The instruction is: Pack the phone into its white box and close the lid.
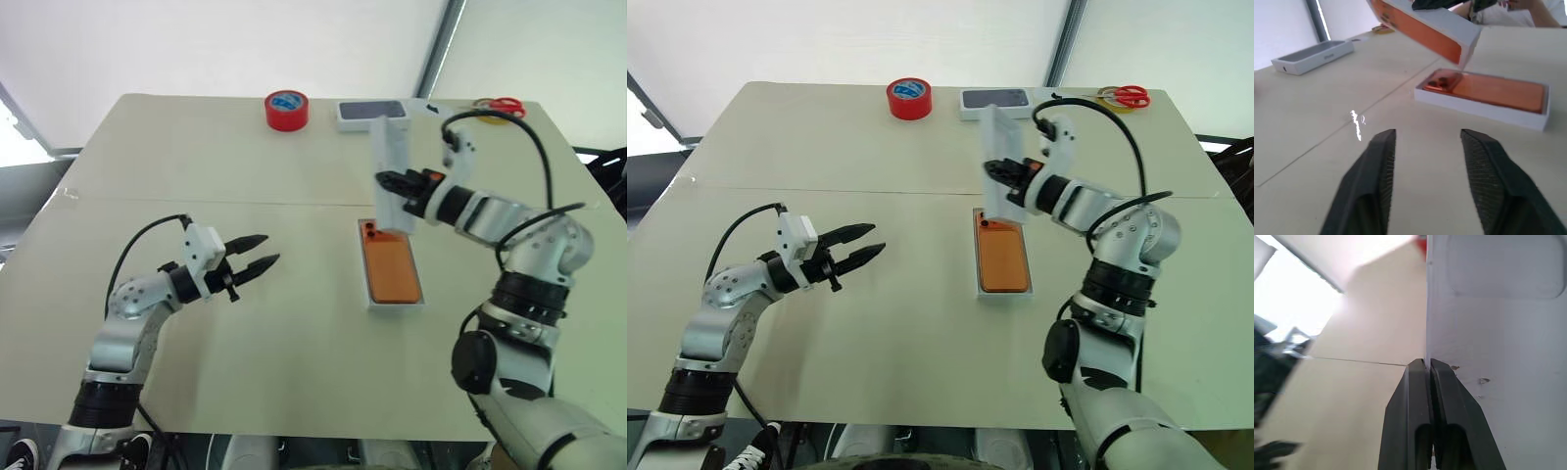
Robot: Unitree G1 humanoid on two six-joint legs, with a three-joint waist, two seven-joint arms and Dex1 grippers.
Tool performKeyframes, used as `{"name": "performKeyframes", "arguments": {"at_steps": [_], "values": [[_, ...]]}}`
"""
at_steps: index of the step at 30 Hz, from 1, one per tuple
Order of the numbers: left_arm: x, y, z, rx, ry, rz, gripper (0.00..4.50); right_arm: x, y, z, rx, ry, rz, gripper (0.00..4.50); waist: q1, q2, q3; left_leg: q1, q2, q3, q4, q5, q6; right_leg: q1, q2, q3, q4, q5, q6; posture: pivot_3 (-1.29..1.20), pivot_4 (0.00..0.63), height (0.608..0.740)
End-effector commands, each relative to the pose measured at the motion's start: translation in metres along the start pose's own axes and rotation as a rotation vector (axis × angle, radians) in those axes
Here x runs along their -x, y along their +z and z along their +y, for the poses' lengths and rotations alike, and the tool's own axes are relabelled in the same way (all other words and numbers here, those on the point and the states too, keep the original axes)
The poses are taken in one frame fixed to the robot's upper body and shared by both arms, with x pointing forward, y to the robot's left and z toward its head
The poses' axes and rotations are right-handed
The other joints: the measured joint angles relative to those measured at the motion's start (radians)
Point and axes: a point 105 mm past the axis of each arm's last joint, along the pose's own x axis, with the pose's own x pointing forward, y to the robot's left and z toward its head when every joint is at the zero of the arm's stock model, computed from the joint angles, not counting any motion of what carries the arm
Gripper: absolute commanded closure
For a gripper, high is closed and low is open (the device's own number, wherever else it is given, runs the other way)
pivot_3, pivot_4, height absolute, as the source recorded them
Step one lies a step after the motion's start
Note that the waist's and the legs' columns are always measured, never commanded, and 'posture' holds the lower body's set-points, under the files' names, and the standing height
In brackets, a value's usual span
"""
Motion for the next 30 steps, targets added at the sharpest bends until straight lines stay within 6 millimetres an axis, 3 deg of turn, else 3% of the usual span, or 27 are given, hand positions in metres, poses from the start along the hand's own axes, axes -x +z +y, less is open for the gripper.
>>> {"name": "performKeyframes", "arguments": {"at_steps": [1,2,3,7,11,22,27,30], "values": [[-0.009,0.006,-0.003,0.019,0.014,-0.030,3.83,0.010,-0.004,0.043,-0.028,0.206,-0.044,4.50,0.003,0.000,0.000,-0.001,0.000,0.000,0.000,0.000,-0.001,-0.001,0.000,0.000,0.000,0.000,0.000,0.00,0.150,0.740],[-0.014,0.007,-0.005,0.025,0.013,-0.039,4.34,0.013,-0.015,0.052,-0.065,0.280,-0.012,4.50,0.004,0.000,0.000,-0.001,0.000,0.000,0.001,0.000,-0.001,-0.001,0.000,0.000,0.000,0.000,0.000,0.00,0.150,0.740],[-0.018,0.007,-0.007,0.034,0.014,-0.047,4.43,0.016,-0.025,0.059,-0.076,0.334,0.018,4.50,0.004,0.000,0.000,-0.002,0.000,0.000,0.001,0.000,0.000,-0.001,0.000,0.000,0.000,0.000,0.000,0.00,0.150,0.740],[-0.030,0.010,-0.013,0.036,0.006,-0.068,4.43,0.037,-0.058,0.073,-0.126,0.496,0.158,4.50,0.007,0.000,0.000,-0.002,-0.001,-0.001,0.003,0.000,0.001,0.001,-0.001,0.000,0.000,0.000,0.000,0.00,0.150,0.740],[-0.037,0.011,-0.020,0.042,-0.016,-0.082,4.43,0.054,-0.076,0.076,-0.218,0.468,0.250,4.50,-0.001,0.000,0.000,-0.002,-0.001,0.000,0.003,-0.001,0.002,0.000,-0.001,0.000,-0.001,0.000,0.000,0.00,0.150,0.740],[-0.048,0.011,-0.032,0.074,-0.029,-0.108,4.43,0.027,-0.088,0.072,-0.404,0.377,0.201,4.50,0.005,-0.001,0.000,-0.002,0.001,0.000,0.003,-0.001,0.001,0.000,0.002,0.000,-0.001,0.000,0.000,0.00,0.150,0.740],[-0.052,0.007,-0.040,0.094,-0.039,-0.099,4.43,0.021,-0.097,0.055,-0.469,0.299,0.234,4.50,0.005,-0.001,-0.001,-0.002,0.000,0.000,0.005,-0.001,0.002,0.000,0.001,0.000,-0.001,0.000,0.000,0.00,0.150,0.740],[-0.057,-0.004,-0.049,0.097,-0.057,-0.073,4.43,0.018,-0.097,0.032,-0.476,0.184,0.252,4.50,0.004,-0.001,-0.001,-0.002,0.000,0.000,0.004,-0.001,0.002,0.000,0.001,0.000,-0.001,0.000,0.000,0.00,0.150,0.740]]}}
